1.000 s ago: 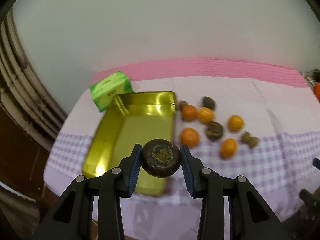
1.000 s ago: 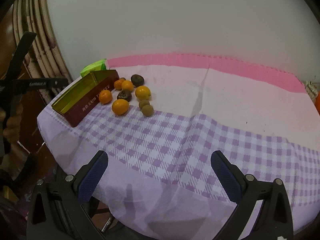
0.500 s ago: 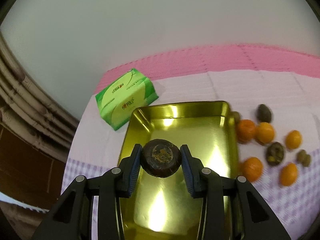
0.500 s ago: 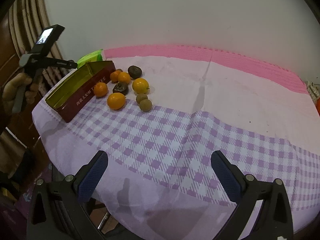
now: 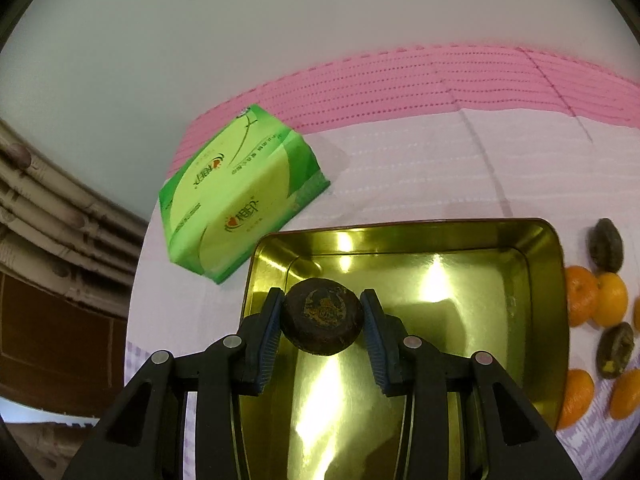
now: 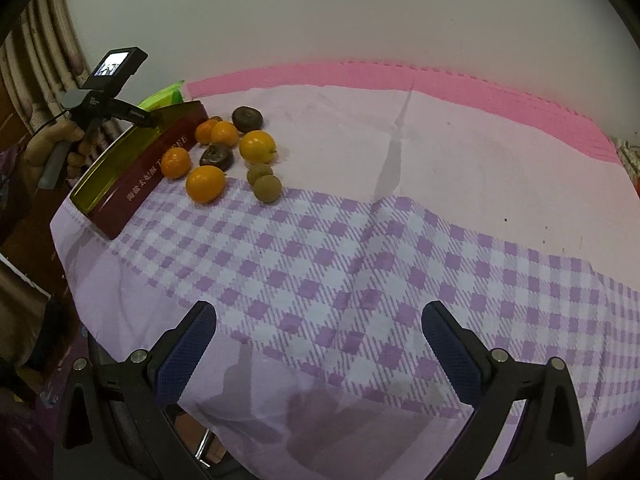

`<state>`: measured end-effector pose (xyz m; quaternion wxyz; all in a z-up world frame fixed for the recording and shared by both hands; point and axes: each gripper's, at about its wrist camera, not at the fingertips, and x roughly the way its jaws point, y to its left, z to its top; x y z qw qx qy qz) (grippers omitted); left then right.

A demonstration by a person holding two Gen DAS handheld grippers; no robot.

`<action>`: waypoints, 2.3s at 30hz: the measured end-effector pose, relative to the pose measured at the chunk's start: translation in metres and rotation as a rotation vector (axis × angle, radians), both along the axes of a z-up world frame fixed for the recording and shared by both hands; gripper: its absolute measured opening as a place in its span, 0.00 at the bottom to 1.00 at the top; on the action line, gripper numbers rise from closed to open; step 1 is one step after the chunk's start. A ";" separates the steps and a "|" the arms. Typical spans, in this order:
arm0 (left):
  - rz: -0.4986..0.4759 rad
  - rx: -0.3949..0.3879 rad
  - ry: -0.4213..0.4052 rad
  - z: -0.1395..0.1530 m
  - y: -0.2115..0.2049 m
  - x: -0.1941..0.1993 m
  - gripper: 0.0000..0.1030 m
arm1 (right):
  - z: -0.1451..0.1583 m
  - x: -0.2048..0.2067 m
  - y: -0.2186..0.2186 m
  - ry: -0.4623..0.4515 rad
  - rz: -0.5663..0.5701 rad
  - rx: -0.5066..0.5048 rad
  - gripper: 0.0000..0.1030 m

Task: Organize fruits
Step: 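Carry the dried fruit with the left gripper into the gold tin and release, then grasp two small olive-green fruits with the right gripper, then lower the green fruits into the gold tin and open the right gripper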

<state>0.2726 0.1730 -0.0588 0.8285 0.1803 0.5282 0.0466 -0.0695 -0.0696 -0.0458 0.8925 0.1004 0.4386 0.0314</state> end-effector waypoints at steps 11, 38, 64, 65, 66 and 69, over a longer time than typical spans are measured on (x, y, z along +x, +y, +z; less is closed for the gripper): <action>0.008 0.021 -0.008 -0.006 0.000 0.013 0.50 | -0.006 0.002 -0.002 0.022 0.004 0.003 0.99; 0.285 -0.257 -0.247 0.078 -0.003 -0.251 0.71 | -0.015 0.139 0.054 0.022 0.348 -0.170 0.26; 0.549 -0.215 -0.383 0.075 0.059 -0.268 0.71 | 0.069 0.267 0.208 0.050 0.420 0.218 0.23; 0.557 -0.223 -0.391 0.076 0.061 -0.268 0.71 | 0.065 0.271 0.213 0.055 0.418 0.209 0.23; 0.563 -0.233 -0.398 0.076 0.063 -0.268 0.71 | 0.063 0.274 0.216 0.060 0.412 0.194 0.23; 0.572 -0.243 -0.395 0.075 0.065 -0.267 0.71 | 0.055 0.283 0.225 0.070 0.401 0.168 0.23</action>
